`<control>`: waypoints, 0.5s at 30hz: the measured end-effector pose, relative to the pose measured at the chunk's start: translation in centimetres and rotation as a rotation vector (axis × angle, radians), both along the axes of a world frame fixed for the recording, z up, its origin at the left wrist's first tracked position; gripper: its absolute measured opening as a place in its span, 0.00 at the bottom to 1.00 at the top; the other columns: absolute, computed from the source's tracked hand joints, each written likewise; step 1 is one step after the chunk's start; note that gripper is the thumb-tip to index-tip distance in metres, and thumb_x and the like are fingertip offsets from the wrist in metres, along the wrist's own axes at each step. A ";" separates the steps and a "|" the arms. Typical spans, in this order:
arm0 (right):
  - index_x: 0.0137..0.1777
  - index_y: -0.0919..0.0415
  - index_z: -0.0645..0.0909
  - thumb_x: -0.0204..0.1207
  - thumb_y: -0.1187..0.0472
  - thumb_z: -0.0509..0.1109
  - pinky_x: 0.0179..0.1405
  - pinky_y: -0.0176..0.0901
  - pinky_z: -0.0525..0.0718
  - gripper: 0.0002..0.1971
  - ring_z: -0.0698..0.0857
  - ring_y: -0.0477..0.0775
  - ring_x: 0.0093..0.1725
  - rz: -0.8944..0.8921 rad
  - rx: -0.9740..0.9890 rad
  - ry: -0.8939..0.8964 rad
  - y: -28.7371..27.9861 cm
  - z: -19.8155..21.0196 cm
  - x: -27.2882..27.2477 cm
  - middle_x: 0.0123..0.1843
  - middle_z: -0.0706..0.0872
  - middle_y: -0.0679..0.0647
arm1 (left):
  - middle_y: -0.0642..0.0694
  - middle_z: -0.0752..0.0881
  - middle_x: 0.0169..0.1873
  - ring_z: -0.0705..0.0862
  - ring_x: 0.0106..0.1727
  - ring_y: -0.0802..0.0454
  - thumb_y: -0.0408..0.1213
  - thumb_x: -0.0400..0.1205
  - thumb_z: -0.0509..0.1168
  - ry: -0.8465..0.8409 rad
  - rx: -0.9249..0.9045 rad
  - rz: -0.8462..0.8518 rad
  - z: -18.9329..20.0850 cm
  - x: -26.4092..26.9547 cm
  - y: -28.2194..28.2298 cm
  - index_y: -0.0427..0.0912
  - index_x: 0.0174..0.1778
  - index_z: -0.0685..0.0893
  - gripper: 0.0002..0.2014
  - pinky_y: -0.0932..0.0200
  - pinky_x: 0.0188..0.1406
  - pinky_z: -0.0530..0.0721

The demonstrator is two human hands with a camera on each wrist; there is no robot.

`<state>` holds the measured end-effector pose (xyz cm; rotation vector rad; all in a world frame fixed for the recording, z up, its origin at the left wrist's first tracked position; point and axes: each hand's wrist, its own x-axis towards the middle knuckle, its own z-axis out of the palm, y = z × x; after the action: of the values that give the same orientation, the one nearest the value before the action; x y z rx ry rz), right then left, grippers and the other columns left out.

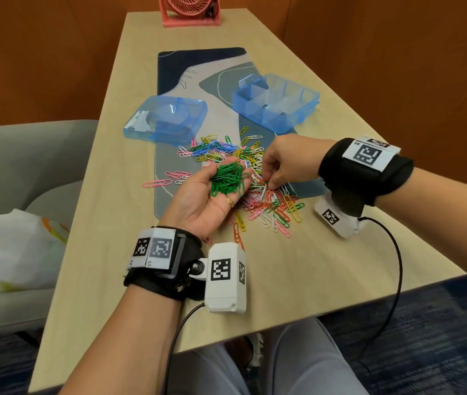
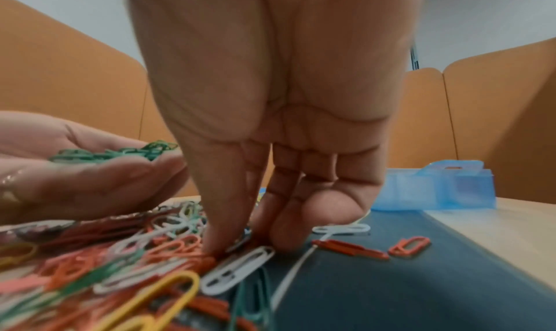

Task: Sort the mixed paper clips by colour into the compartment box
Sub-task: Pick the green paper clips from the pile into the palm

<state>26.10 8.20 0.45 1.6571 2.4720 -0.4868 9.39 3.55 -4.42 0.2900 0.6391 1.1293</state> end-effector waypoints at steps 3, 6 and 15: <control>0.44 0.58 0.86 0.72 0.60 0.77 0.33 0.30 0.73 0.04 0.77 0.43 0.34 0.016 0.001 -0.011 0.0 -0.1 0.1 0.36 0.83 0.47 | 0.32 0.83 0.46 0.84 0.49 0.40 0.37 0.89 0.47 0.019 0.000 0.002 -0.1 0.0 0.0 0.30 0.52 0.79 0.18 0.51 0.42 0.88; 0.41 0.60 0.86 0.71 0.61 0.77 0.31 0.32 0.74 0.04 0.77 0.41 0.31 -0.014 0.020 0.033 -0.1 0.3 0.7 0.36 0.86 0.50 | 0.32 0.83 0.47 0.84 0.49 0.39 0.37 0.89 0.47 0.014 -0.001 0.001 -0.1 0.1 -0.1 0.30 0.52 0.79 0.18 0.50 0.43 0.87; 0.47 0.50 0.86 0.70 0.62 0.78 0.39 0.30 0.79 0.09 0.82 0.37 0.34 0.027 -0.147 0.049 -2.6 0.5 1.0 0.35 0.86 0.41 | 0.32 0.84 0.46 0.84 0.49 0.40 0.36 0.88 0.48 0.029 0.011 0.000 -0.1 0.1 -0.2 0.30 0.52 0.79 0.17 0.50 0.47 0.86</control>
<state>27.12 5.57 0.95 1.5715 2.4238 -0.6954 9.50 3.37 -4.47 0.3163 0.6583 1.1309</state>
